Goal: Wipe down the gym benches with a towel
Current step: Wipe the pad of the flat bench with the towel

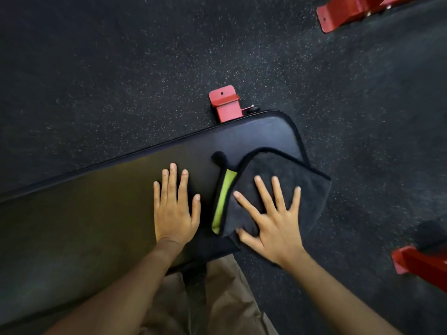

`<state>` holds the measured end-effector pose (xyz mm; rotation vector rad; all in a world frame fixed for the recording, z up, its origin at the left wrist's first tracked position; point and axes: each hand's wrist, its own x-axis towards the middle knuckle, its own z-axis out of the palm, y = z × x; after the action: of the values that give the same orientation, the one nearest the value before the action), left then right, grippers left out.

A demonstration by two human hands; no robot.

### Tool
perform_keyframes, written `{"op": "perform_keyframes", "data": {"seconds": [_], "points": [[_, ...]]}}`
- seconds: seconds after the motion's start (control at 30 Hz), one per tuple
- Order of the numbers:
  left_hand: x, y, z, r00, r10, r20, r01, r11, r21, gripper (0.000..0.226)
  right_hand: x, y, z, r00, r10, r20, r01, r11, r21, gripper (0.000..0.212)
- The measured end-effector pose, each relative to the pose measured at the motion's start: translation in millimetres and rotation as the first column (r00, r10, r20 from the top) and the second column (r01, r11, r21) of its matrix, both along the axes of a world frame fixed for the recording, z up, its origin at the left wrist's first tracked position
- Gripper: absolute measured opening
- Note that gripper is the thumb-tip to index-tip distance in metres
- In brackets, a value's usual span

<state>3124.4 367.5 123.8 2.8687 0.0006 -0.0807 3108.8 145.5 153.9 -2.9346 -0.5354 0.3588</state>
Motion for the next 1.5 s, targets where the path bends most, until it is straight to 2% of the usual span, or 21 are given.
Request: {"op": "perform_keyframes", "data": {"seconds": [0.07, 0.17, 0.23, 0.3, 0.33, 0.37, 0.4, 0.47, 0.53, 0.6, 0.63, 0.7, 0.77, 0.83, 0.9, 0.97, 1.07, 1.2, 1.3, 1.4, 1.5], "points": [[-1, 1, 0, 1.000, 0.007, -0.005, -0.007, 1.000, -0.003, 0.054, -2, -3, 2, 0.999, -0.049, -0.019, 0.050, 0.998, 0.027, 0.079], [-2, 1, 0, 1.000, 0.001, -0.010, -0.001, 1.000, -0.011, 0.054, 18, 23, 17, 0.930, -0.349, -0.116, 0.364, 0.920, 0.148, 0.093], [-1, 1, 1, 1.000, 0.005, -0.011, -0.005, 1.000, -0.013, 0.054, 25, 44, 26, 0.759, -0.608, -0.232, 0.649, 0.736, 0.191, 0.100], [-1, 1, 1, 1.000, 0.004, -0.011, -0.004, 1.000, -0.022, 0.054, 28, 55, 25, 0.503, -0.778, -0.377, 0.863, 0.477, 0.167, 0.101], [-1, 1, 1, 1.000, 0.003, -0.009, -0.003, 1.000, -0.027, 0.054, 32, 59, 20, 0.414, -0.818, -0.400, 0.909, 0.396, 0.132, 0.101], [-1, 2, 1, 1.000, 0.002, -0.009, -0.002, 1.000, -0.031, 0.054, 37, 63, 15, 0.380, -0.845, -0.377, 0.922, 0.378, 0.083, 0.102], [-1, 2, 1, 1.000, 0.001, -0.008, -0.001, 0.999, -0.037, 0.054, 42, 65, 9, 0.395, -0.862, -0.319, 0.913, 0.407, 0.033, 0.103], [-1, 2, 0, 1.000, 0.001, -0.006, -0.001, 0.999, -0.046, 0.054, 54, 67, 0, 0.494, -0.847, -0.197, 0.860, 0.509, -0.032, 0.105], [-2, 2, 0, 1.000, 0.003, -0.011, -0.003, 0.998, -0.055, 0.054, 64, 65, -5, 0.671, -0.731, -0.124, 0.735, 0.678, -0.018, 0.101], [-1, 2, 0, 1.000, 0.001, -0.019, -0.003, 0.998, -0.070, 0.053, 74, 61, -6, 0.840, -0.533, -0.096, 0.535, 0.845, -0.006, 0.095], [-1, 2, 1, 1.000, 0.003, -0.022, -0.005, 0.997, -0.083, 0.053, 79, 59, -5, 0.885, -0.455, -0.099, 0.457, 0.889, 0.006, 0.093], [0, 3, 3, 0.999, 0.017, -0.031, -0.021, 0.991, -0.131, 0.051, 83, 54, 1, 0.906, -0.400, -0.137, 0.412, 0.908, 0.077, 0.085], [0, 4, 8, 0.997, 0.057, -0.051, -0.066, 0.978, -0.196, 0.049, 76, 50, 9, 0.894, -0.417, -0.165, 0.445, 0.869, 0.217, 0.071], [3, 1, 17, 0.992, 0.111, -0.065, -0.124, 0.959, -0.255, 0.048, 63, 44, 18, 0.869, -0.480, -0.121, 0.491, 0.806, 0.330, 0.056], [9, -7, 29, 0.987, 0.150, -0.061, -0.161, 0.942, -0.293, 0.047, 50, 36, 21, 0.792, -0.607, -0.063, 0.582, 0.721, 0.376, 0.044], [15, -19, 40, 0.993, 0.116, -0.034, -0.121, 0.943, -0.311, 0.045, 45, 29, 23, 0.666, -0.744, -0.048, 0.709, 0.612, 0.349, 0.044], [20, -40, 52, 0.997, -0.073, 0.001, 0.070, 0.949, -0.308, 0.045, 47, 20, 31, 0.505, -0.846, -0.168, 0.857, 0.469, 0.215, 0.056], [22, -57, 57, 0.945, -0.313, -0.094, 0.277, 0.920, -0.279, 0.056, 49, 8, 44, 0.472, -0.840, -0.268, 0.881, 0.462, 0.103, 0.066], [24, -60, 57, 0.923, -0.353, -0.153, 0.300, 0.910, -0.286, 0.071, 55, -8, 48, 0.372, -0.827, -0.421, 0.922, 0.383, 0.063, 0.047], [31, -58, 61, 0.921, -0.361, -0.147, 0.304, 0.901, -0.308, 0.098, 53, -18, 57, 0.375, -0.696, -0.613, 0.926, 0.310, 0.215, 0.032], [43, -62, 72, 0.891, -0.425, -0.163, 0.346, 0.865, -0.365, 0.129, 48, -20, 80, 0.456, -0.527, -0.717, 0.889, 0.231, 0.395, 0.028]]}}
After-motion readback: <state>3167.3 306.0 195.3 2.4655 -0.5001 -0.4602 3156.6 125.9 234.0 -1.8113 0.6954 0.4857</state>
